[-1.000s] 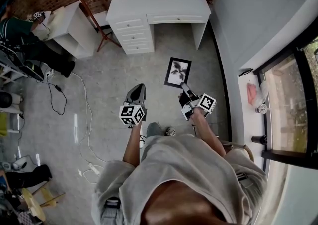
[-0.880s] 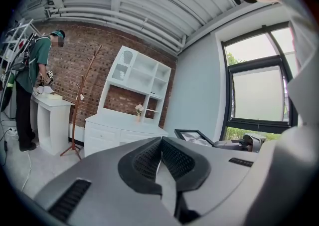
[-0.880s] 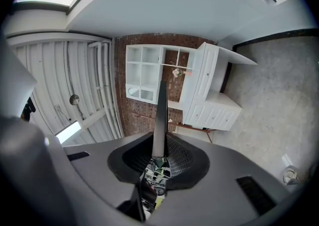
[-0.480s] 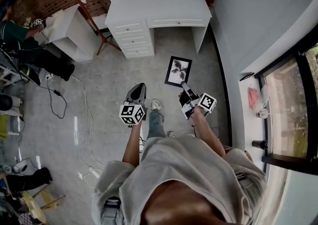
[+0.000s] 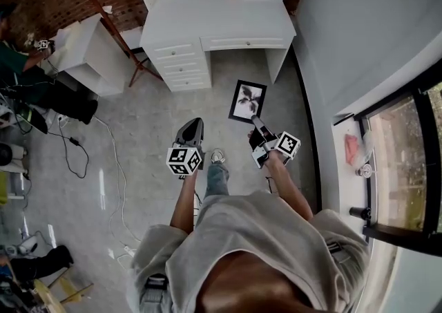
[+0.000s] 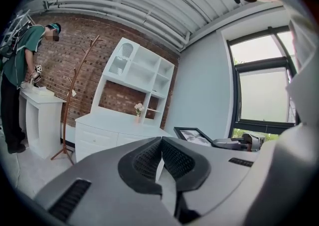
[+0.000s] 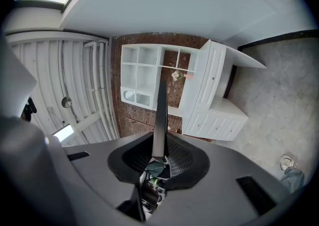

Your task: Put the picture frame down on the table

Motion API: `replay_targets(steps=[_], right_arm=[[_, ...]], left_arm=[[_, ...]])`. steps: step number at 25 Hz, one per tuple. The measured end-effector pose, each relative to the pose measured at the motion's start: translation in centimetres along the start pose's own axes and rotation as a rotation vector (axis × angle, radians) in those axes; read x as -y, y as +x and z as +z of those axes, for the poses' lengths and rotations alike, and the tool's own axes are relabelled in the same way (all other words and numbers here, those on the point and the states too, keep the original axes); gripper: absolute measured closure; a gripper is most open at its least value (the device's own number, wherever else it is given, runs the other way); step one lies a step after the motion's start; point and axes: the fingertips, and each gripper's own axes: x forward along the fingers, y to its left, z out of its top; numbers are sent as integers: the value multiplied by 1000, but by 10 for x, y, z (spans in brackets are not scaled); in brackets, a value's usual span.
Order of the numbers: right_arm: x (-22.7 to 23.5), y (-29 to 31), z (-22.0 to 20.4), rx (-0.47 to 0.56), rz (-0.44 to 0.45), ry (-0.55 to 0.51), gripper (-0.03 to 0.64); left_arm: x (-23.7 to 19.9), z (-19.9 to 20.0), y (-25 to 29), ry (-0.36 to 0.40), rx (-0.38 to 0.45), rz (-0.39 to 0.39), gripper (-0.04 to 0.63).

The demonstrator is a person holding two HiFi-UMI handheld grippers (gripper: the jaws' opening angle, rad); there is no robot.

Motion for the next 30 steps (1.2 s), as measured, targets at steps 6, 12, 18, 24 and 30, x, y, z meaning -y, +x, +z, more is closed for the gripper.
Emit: replay_targets(steps=[6, 12, 18, 24, 30], right_arm=[[10, 66, 26, 11, -18, -4, 531], [9, 136, 53, 23, -19, -15, 531], [10, 198, 74, 35, -14, -16, 531], [16, 248, 88, 42, -18, -26, 531], [24, 282, 97, 54, -22, -32, 531]], left_arm=[[-46, 22, 53, -11, -6, -14, 578], [-96, 56, 106, -10, 9, -25, 578], [-138, 83, 152, -7, 25, -44, 578], [-174, 98, 190, -9, 31, -63, 578], [-204, 103, 217, -13, 27, -73, 578]])
